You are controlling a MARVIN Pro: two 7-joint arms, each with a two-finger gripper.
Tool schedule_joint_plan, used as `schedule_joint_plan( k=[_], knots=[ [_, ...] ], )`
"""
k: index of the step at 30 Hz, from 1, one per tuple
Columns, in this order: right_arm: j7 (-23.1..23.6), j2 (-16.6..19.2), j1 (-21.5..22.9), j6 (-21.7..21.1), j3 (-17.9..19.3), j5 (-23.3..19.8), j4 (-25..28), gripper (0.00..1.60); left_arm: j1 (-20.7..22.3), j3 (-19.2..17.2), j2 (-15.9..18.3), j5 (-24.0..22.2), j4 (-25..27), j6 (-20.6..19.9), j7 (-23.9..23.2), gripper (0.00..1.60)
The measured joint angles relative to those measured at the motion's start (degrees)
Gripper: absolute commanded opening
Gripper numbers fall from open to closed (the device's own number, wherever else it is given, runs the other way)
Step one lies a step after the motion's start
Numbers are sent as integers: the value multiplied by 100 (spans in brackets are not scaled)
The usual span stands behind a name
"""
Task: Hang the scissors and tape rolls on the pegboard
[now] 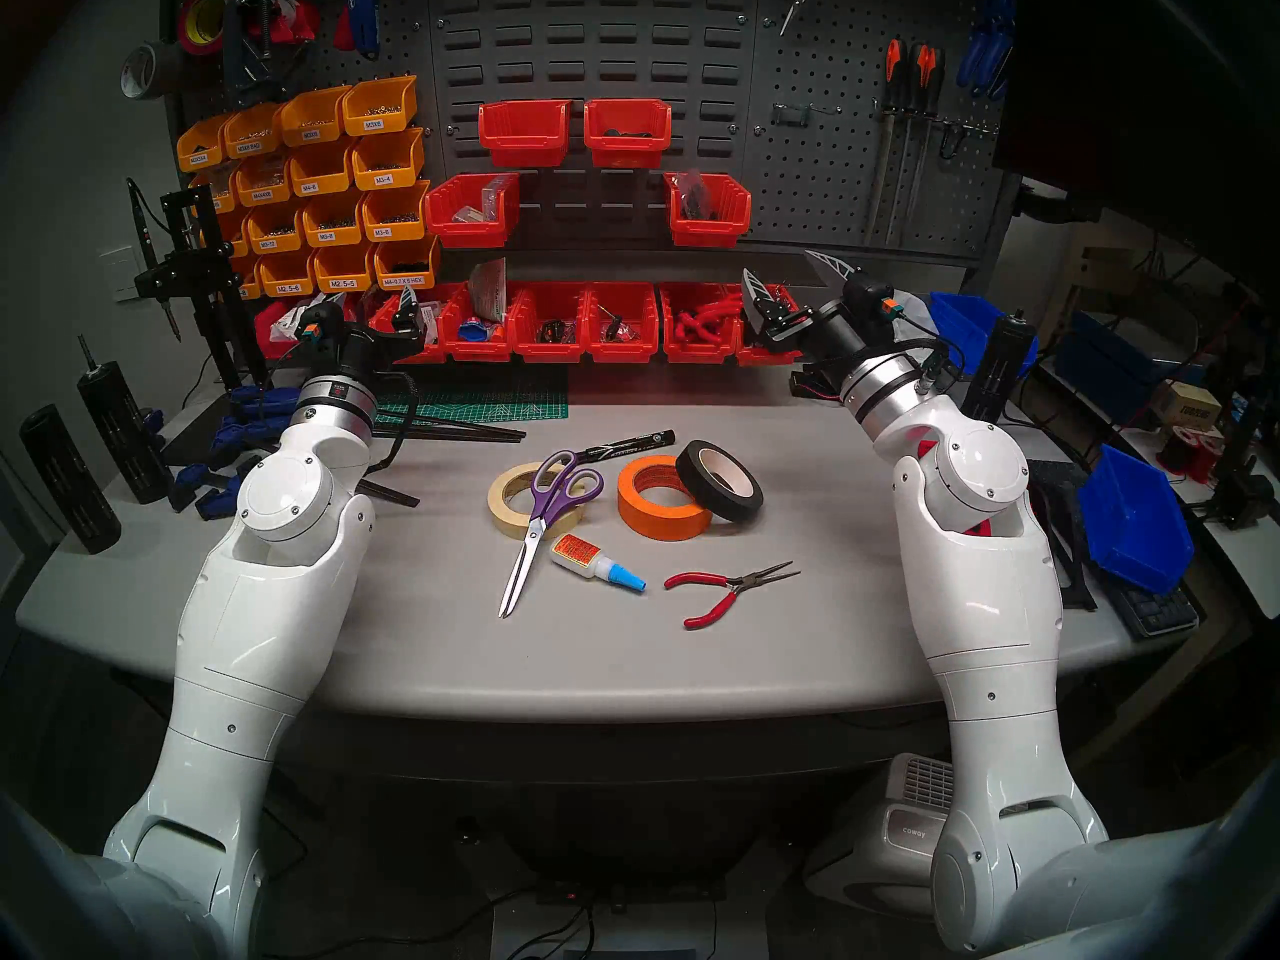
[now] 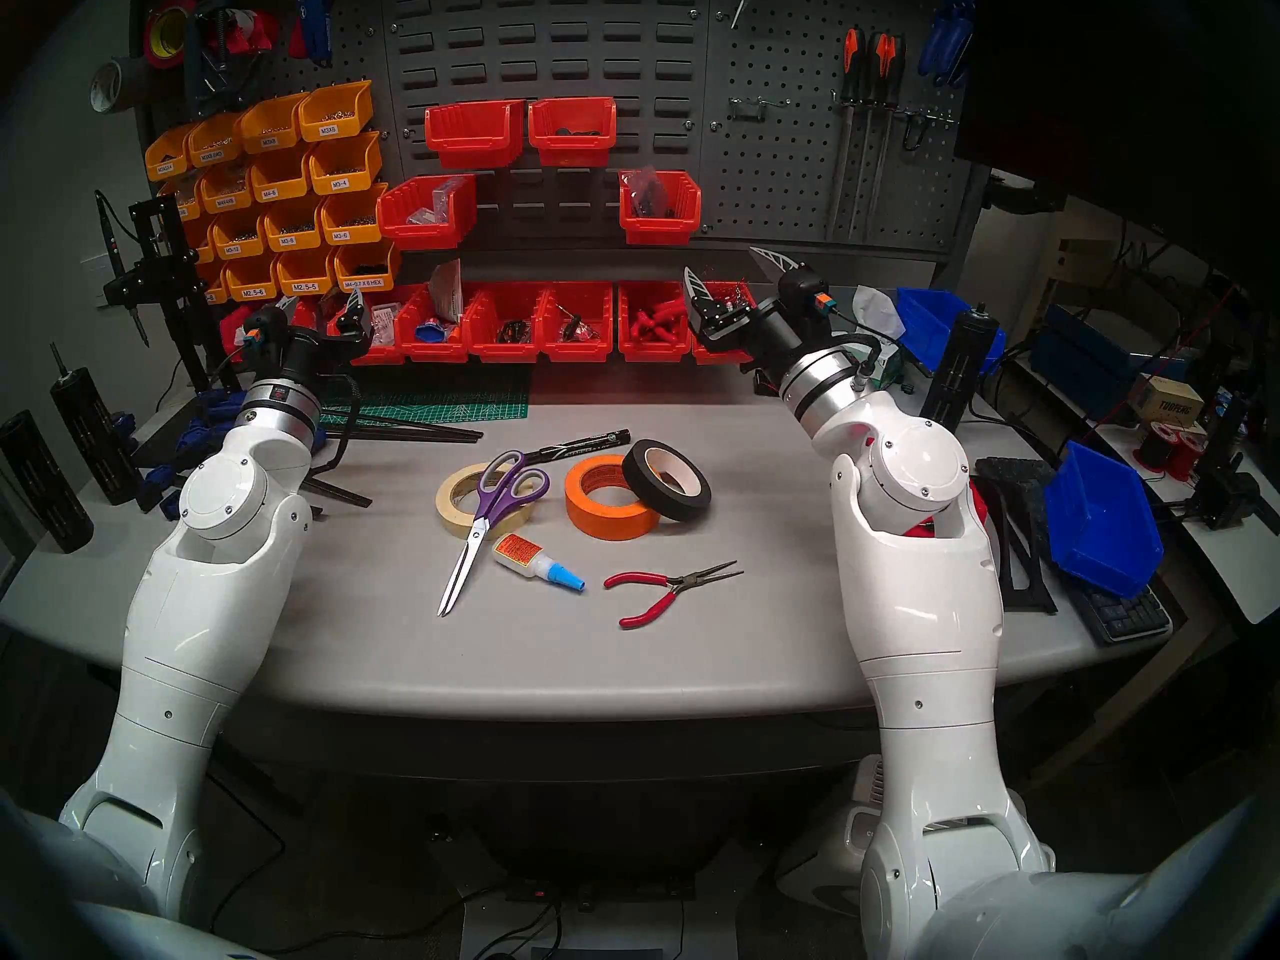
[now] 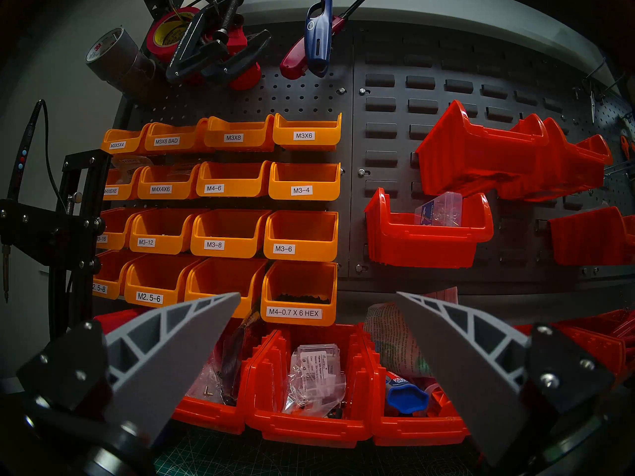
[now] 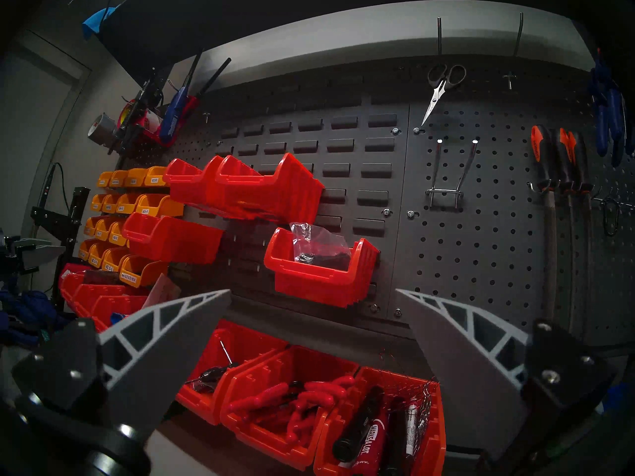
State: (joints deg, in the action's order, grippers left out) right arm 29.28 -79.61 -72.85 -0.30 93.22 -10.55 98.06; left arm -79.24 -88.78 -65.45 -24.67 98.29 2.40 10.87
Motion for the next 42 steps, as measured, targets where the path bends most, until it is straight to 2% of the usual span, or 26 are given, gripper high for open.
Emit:
schedule_joint_plan(
  k=[42],
  knots=[
    [1269,459,-184,-679,304,-486,269,160,-1,0,-1,0,-1,-1,-2,160]
  ],
)
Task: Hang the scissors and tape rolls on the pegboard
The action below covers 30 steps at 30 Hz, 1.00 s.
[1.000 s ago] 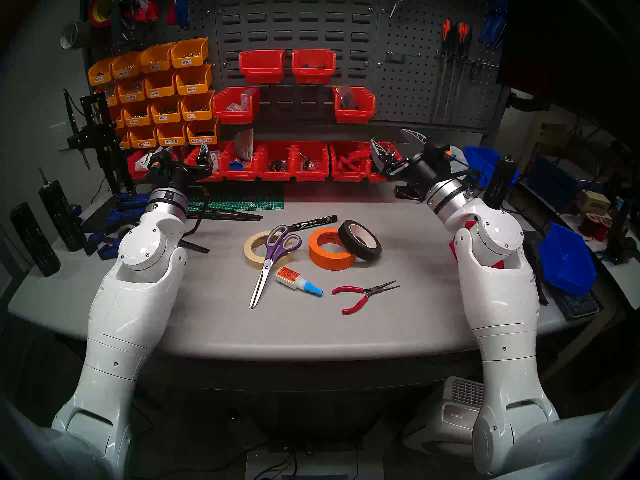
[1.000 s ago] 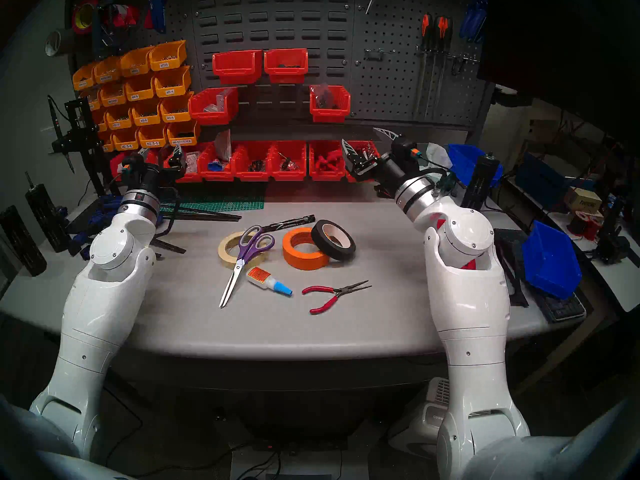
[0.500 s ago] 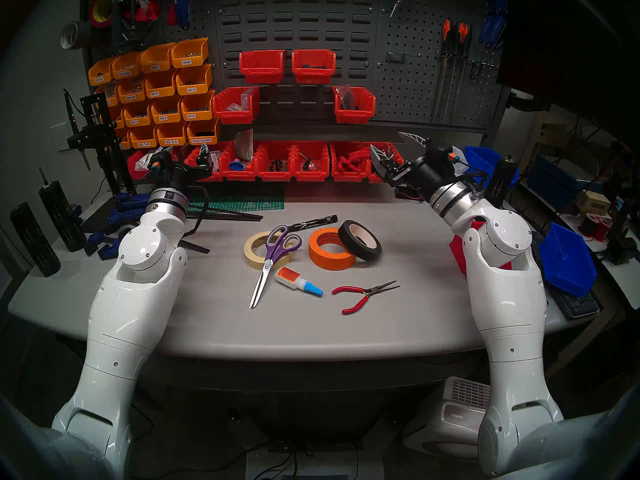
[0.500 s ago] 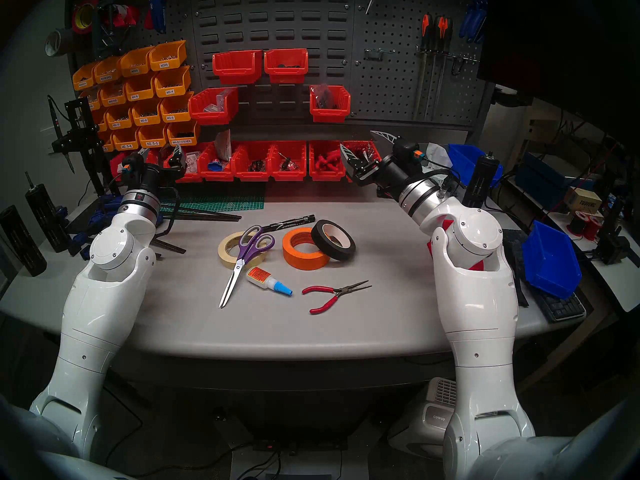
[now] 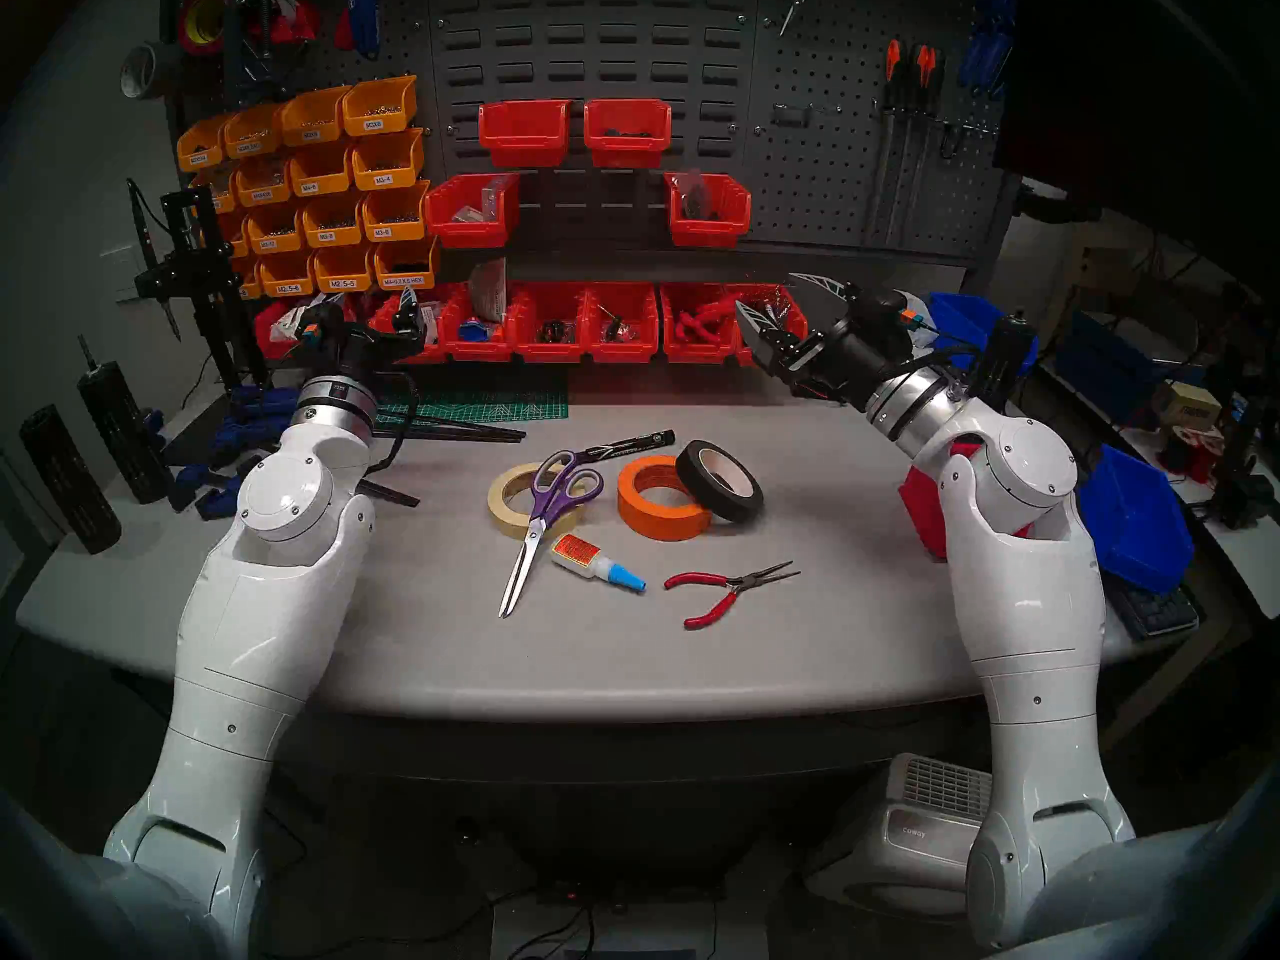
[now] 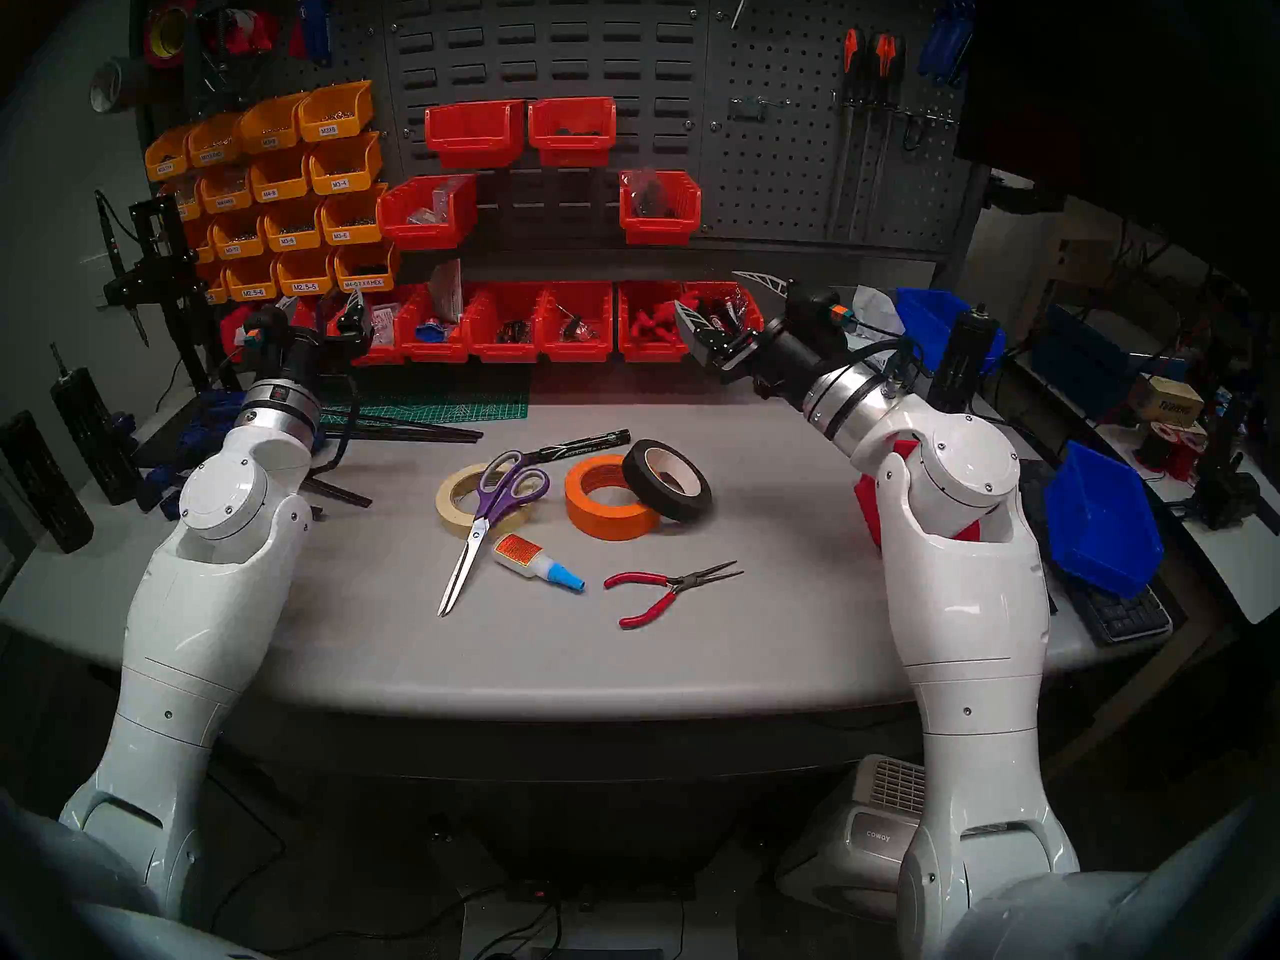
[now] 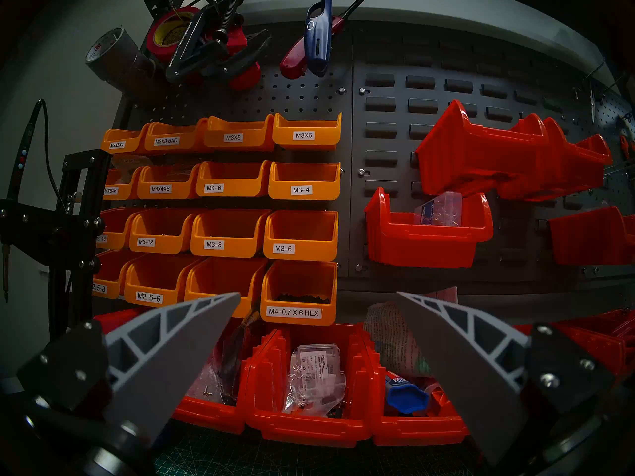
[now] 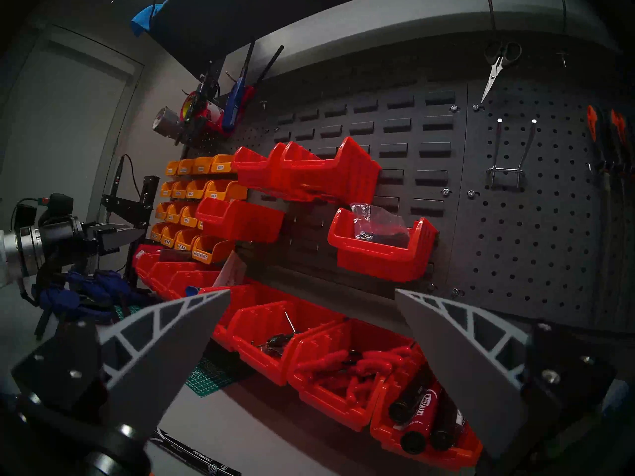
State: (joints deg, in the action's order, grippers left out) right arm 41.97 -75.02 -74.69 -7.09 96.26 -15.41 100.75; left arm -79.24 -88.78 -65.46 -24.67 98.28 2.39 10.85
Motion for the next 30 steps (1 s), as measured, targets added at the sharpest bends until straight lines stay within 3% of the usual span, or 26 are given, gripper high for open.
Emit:
schedule_joint_plan(
  k=[30],
  knots=[
    [490,95,-588,-688,320,-236,580,160,0,0,-1,0,-1,-1,-1,160]
  ],
)
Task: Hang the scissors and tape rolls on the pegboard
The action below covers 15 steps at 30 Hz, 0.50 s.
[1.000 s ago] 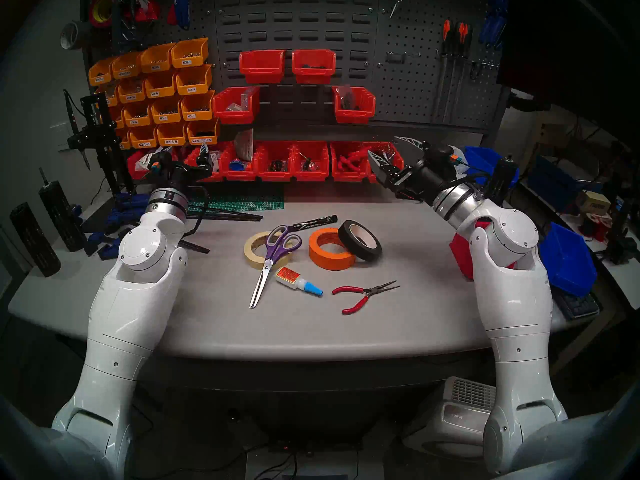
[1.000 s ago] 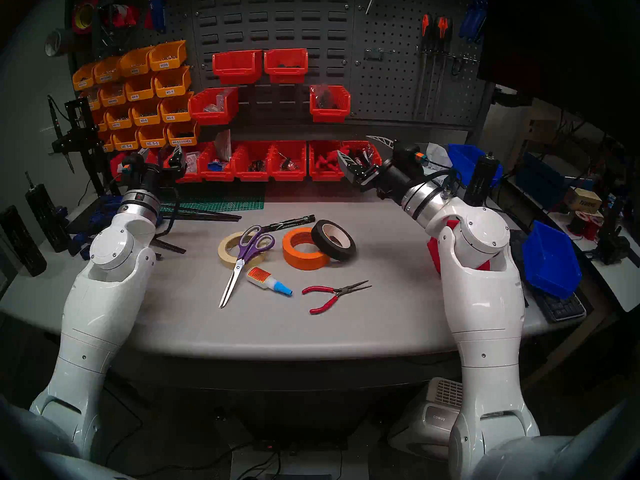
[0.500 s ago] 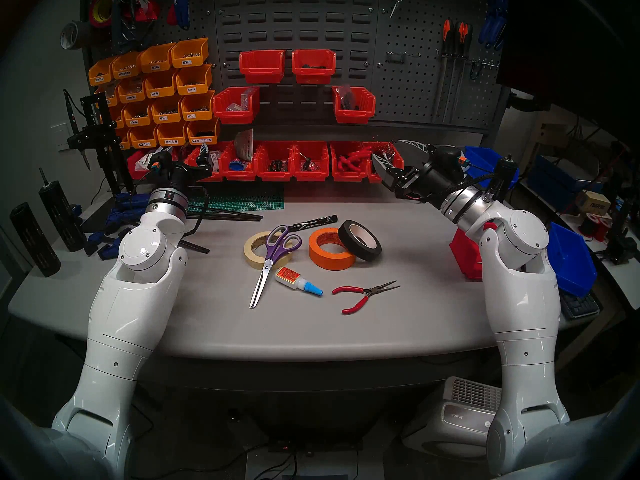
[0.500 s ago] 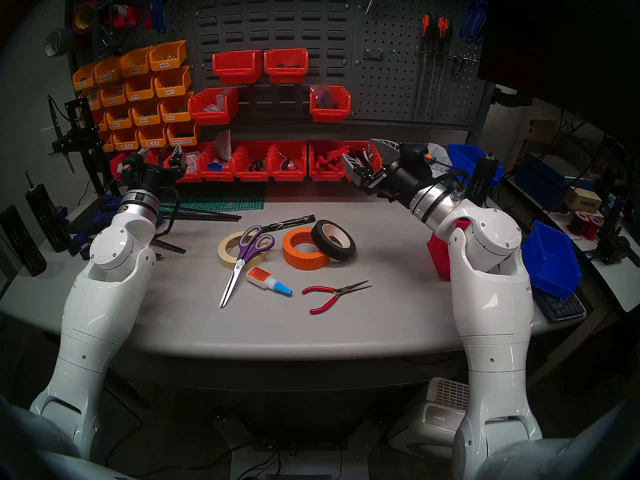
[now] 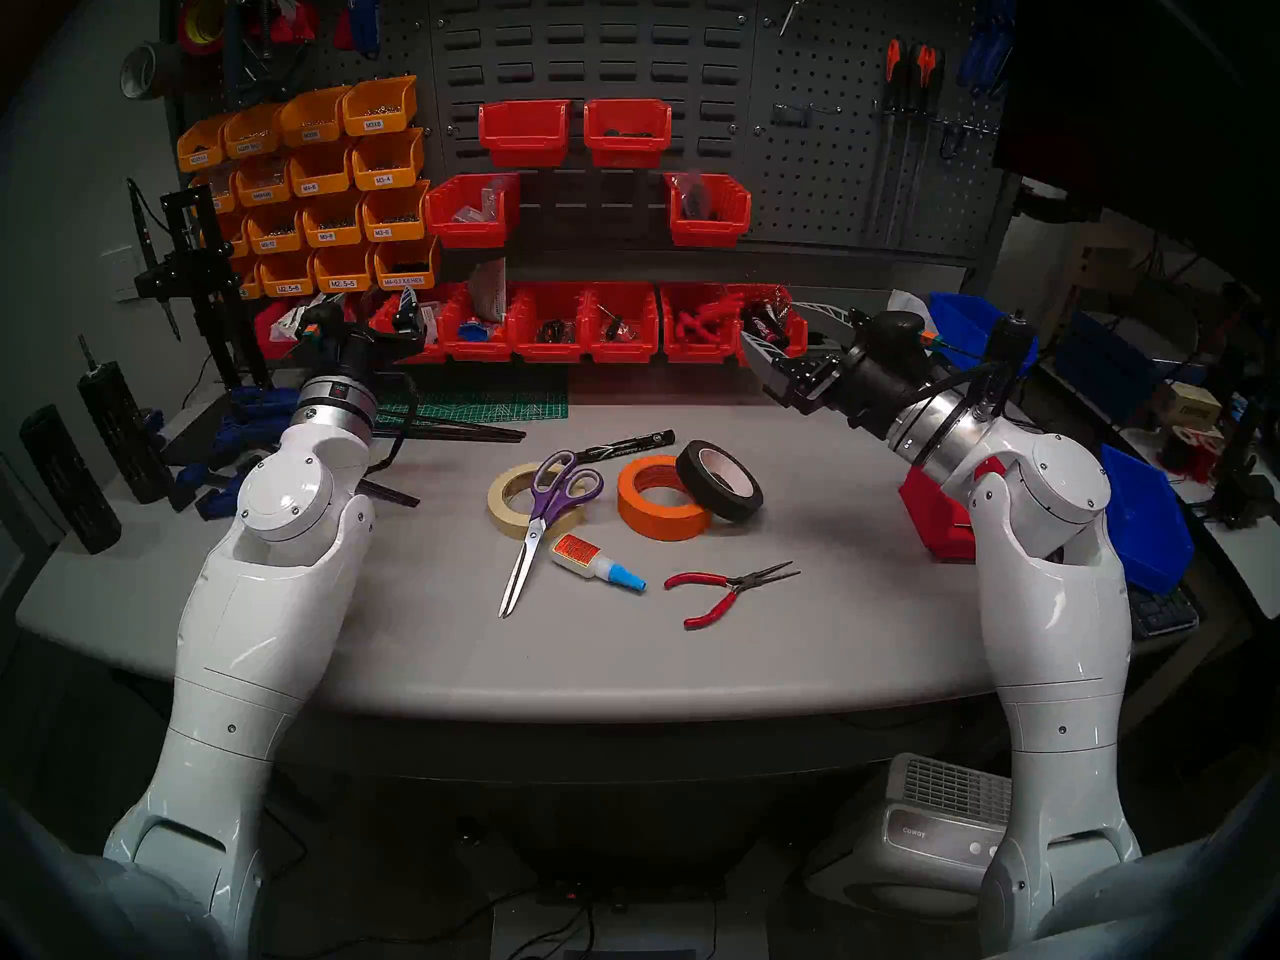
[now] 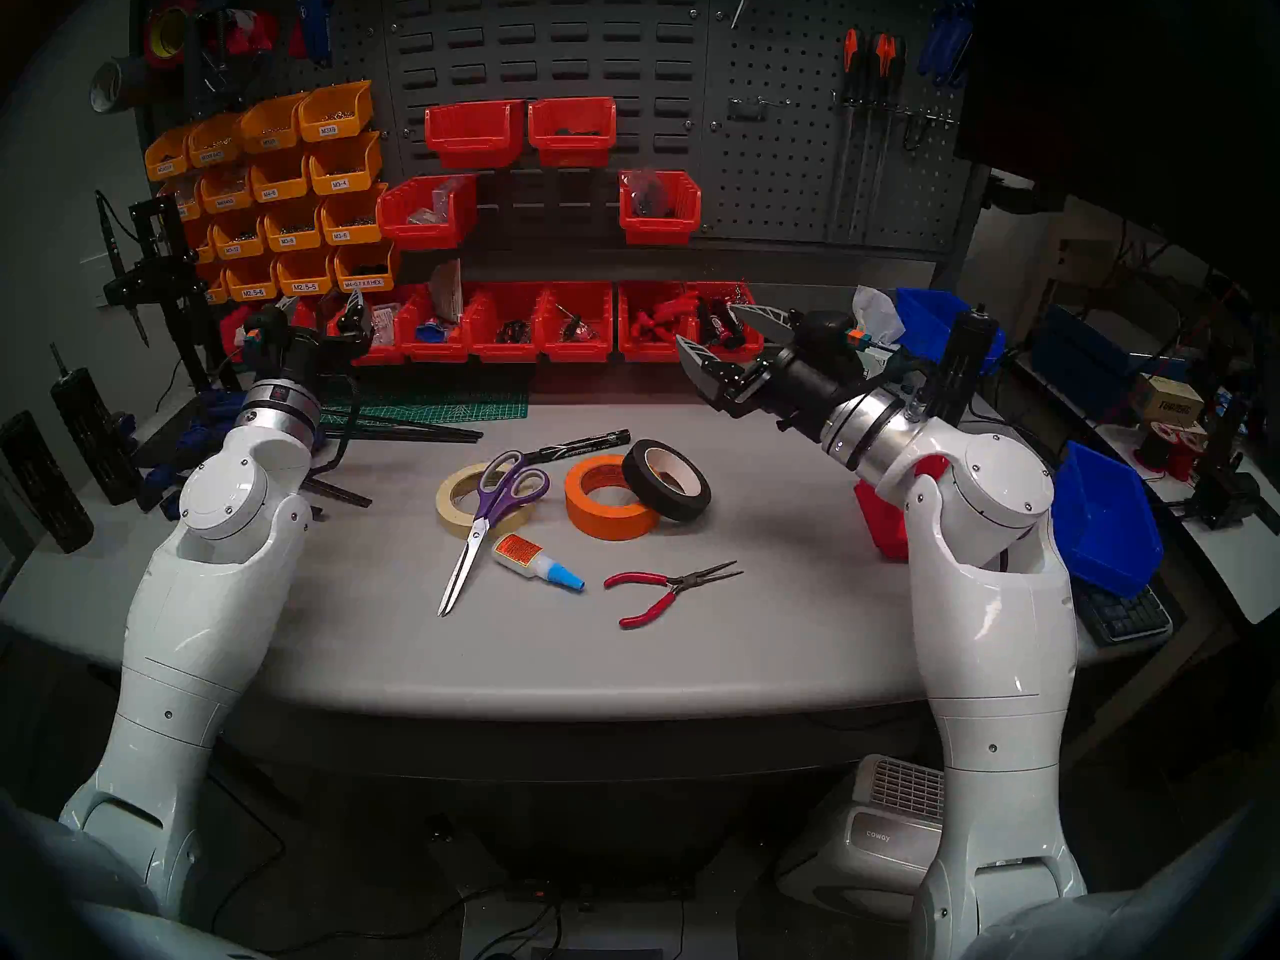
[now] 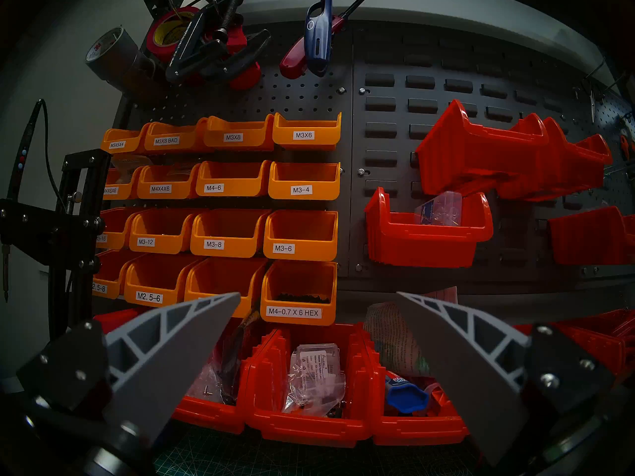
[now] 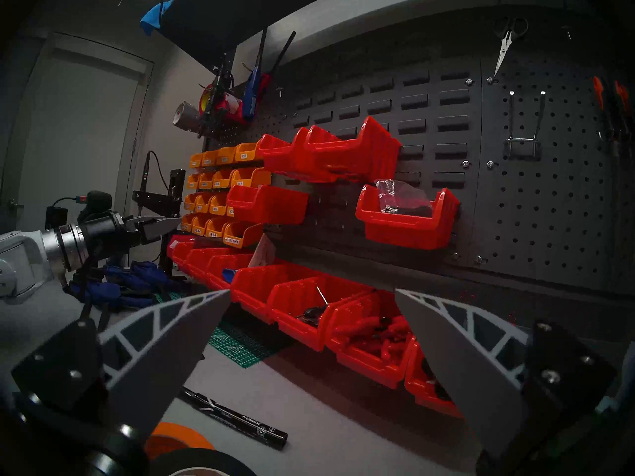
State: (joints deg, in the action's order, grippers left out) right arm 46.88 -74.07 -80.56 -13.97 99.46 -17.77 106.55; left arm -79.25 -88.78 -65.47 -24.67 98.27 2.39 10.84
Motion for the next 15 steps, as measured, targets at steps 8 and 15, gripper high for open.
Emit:
schedule_joint_plan(
  k=[8,15],
  knots=[
    [37,0,-96,-137,12,1,52,160,0,0,0,0,0,0,0,160],
    [-3,3,-139,-254,14,24,34,160,0,0,0,0,0,0,0,160]
  ],
)
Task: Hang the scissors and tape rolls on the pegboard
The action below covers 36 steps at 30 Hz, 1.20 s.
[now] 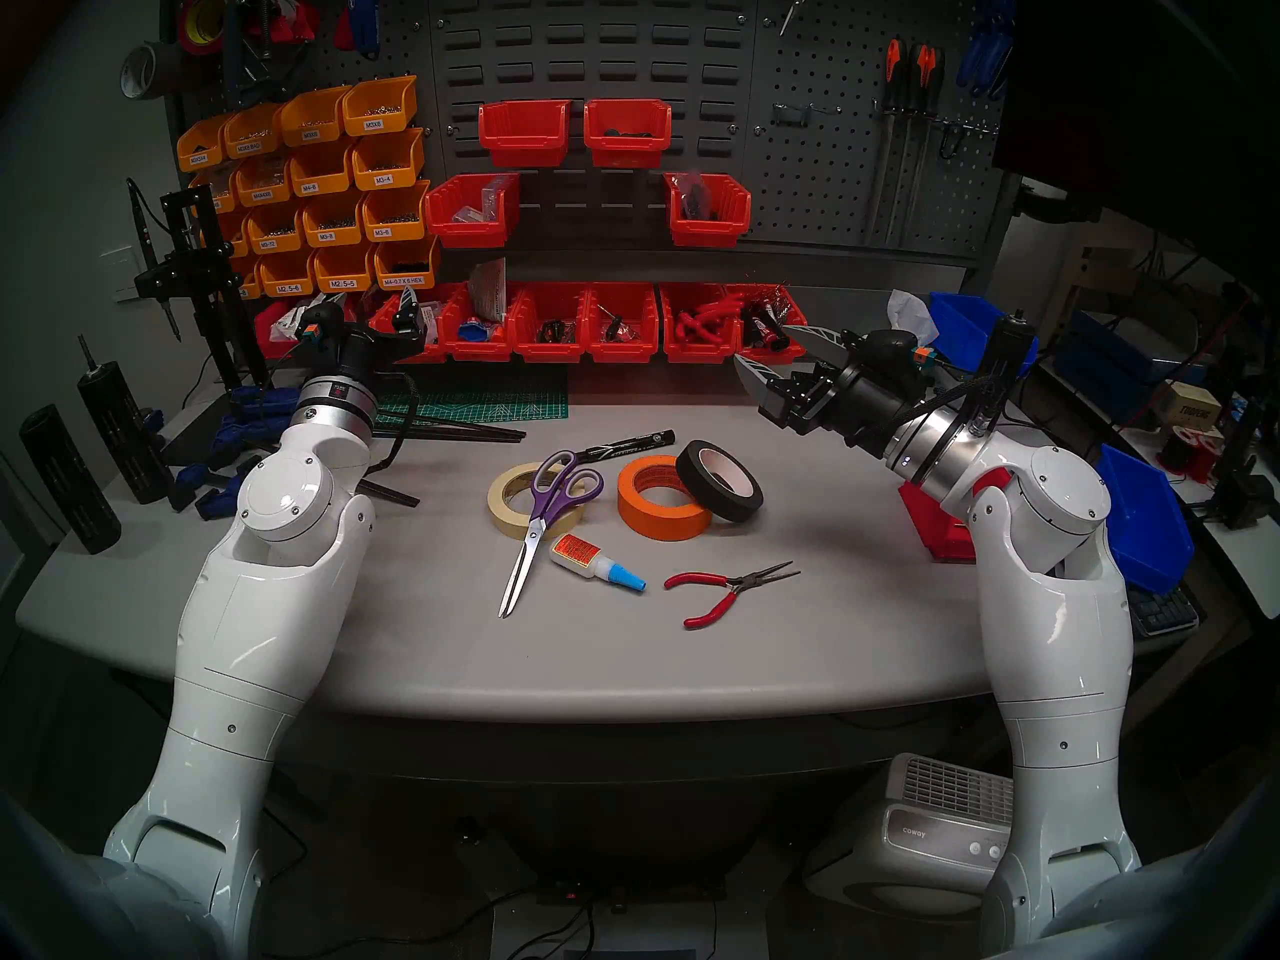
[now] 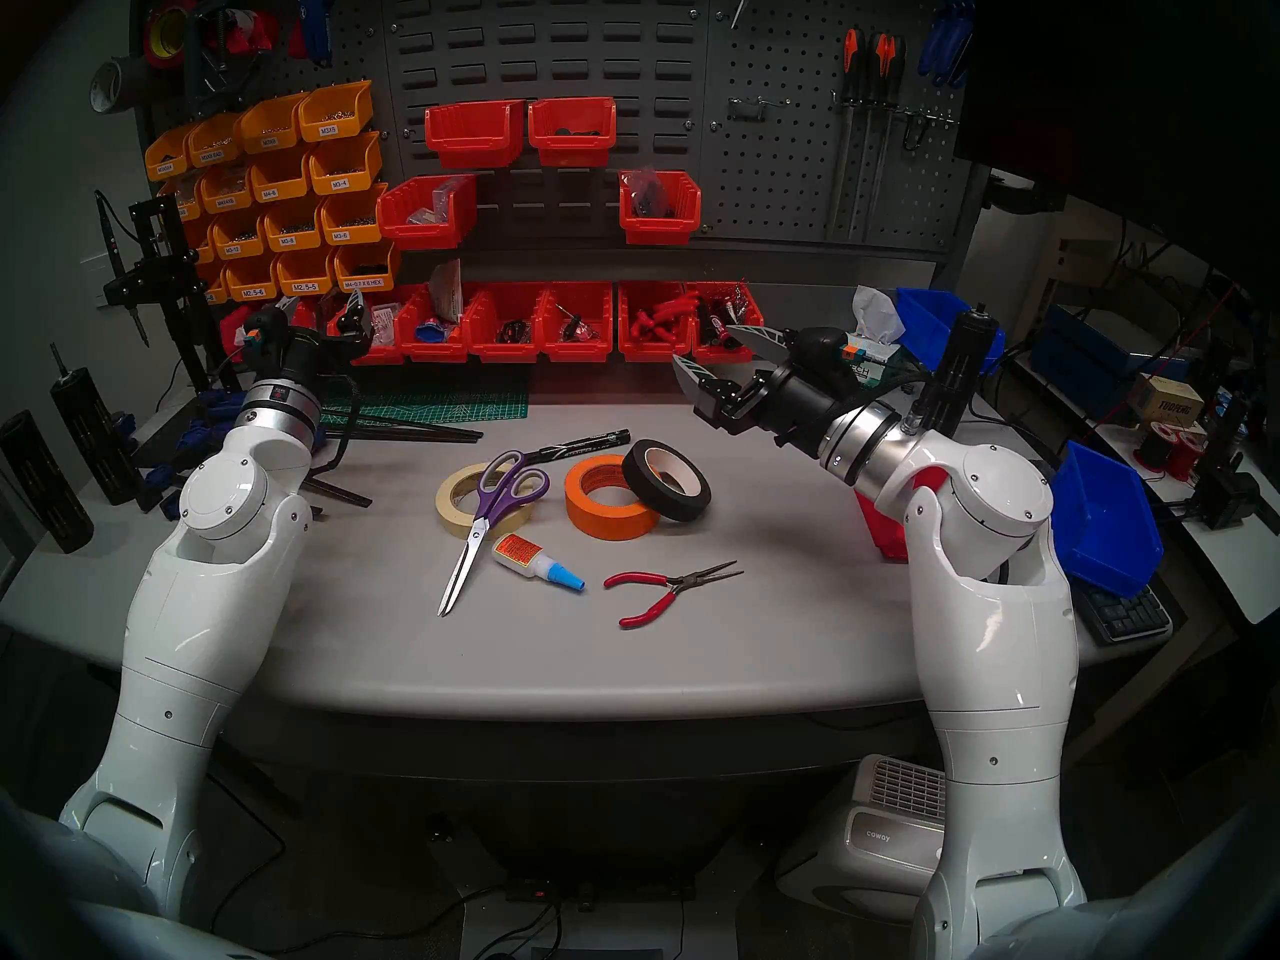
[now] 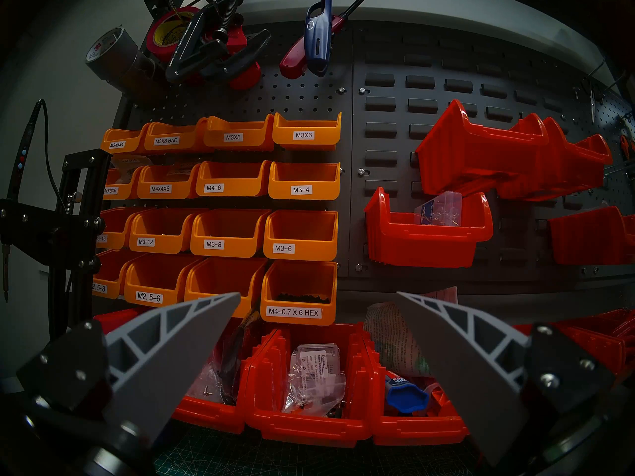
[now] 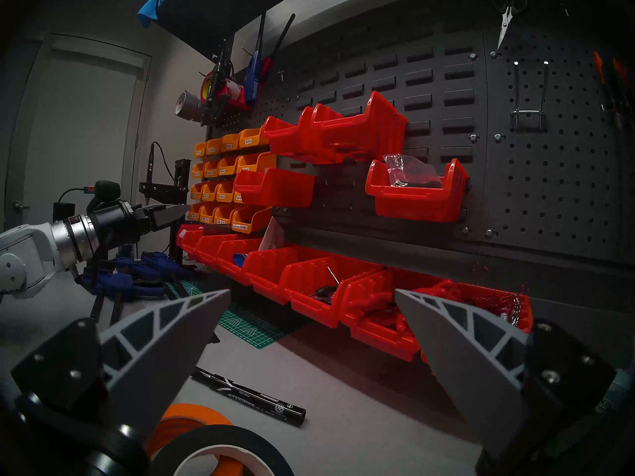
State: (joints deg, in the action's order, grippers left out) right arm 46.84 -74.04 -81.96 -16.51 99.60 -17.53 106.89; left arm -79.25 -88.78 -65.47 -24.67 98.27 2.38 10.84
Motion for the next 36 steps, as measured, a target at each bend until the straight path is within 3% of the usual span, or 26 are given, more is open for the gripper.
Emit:
schedule_joint_plan(
  k=[12,36],
  knots=[
    [-21,58,-168,-102,-19,145,-68,160,0,0,0,0,0,0,0,160],
    [535,284,-308,-488,232,-18,190,160,0,0,0,0,-1,-1,-1,160]
  ],
)
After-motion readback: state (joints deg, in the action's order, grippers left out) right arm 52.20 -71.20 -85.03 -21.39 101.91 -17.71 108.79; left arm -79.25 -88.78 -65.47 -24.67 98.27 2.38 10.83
